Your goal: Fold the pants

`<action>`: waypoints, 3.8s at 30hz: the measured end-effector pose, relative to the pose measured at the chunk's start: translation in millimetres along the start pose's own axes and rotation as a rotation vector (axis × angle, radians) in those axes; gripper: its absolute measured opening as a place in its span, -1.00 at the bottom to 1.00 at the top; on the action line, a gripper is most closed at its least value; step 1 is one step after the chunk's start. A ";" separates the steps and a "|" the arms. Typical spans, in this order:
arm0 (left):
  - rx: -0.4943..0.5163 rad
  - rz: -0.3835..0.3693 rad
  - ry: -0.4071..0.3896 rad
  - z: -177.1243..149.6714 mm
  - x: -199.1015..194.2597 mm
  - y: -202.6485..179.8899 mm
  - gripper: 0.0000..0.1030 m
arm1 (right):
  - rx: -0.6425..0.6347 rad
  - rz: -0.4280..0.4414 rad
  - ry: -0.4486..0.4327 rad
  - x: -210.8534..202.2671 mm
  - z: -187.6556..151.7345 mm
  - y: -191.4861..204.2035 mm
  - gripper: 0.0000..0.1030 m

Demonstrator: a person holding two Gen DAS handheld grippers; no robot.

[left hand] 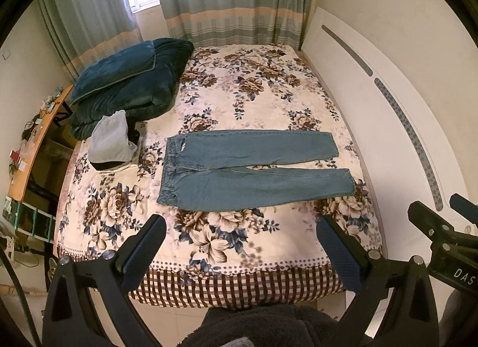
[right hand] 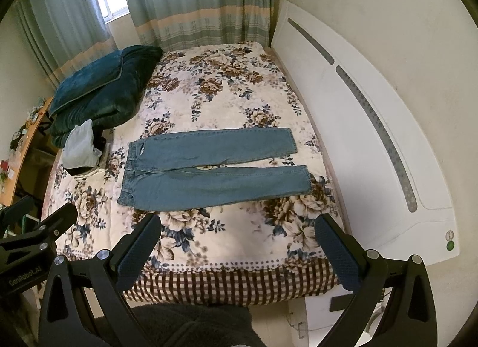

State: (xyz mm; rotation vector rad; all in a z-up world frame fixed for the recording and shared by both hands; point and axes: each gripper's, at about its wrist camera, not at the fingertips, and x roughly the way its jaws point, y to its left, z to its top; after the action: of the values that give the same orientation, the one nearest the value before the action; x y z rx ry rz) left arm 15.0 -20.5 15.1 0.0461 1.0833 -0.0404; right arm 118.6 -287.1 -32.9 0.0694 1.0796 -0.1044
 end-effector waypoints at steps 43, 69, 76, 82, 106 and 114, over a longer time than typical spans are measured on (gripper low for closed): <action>-0.805 0.092 0.473 -90.9 521.3 184.5 0.91 | 0.717 0.162 0.604 661.2 -89.7 -43.6 1.00; -0.586 0.084 0.383 -64.9 573.0 211.9 0.42 | 0.770 0.172 0.470 673.8 -129.3 30.8 -0.39; 0.024 0.332 0.228 28.3 556.6 84.3 0.46 | 0.046 0.126 0.387 669.9 26.7 153.6 0.53; 0.094 0.384 0.284 56.7 613.1 94.4 0.46 | -0.671 0.162 0.426 753.8 49.0 289.9 0.49; 0.063 0.273 0.389 41.6 628.6 91.0 0.46 | -0.127 0.580 0.794 822.7 100.9 312.2 -0.36; 0.310 0.062 0.332 63.5 618.2 -44.5 0.46 | -0.256 0.090 0.730 787.6 126.1 183.3 0.65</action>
State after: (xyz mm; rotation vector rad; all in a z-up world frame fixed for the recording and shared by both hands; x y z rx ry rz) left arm 357.7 -74.9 -502.3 0.3769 1.3984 -0.1486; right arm 619.0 -158.9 -667.7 -0.0829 1.8072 0.1558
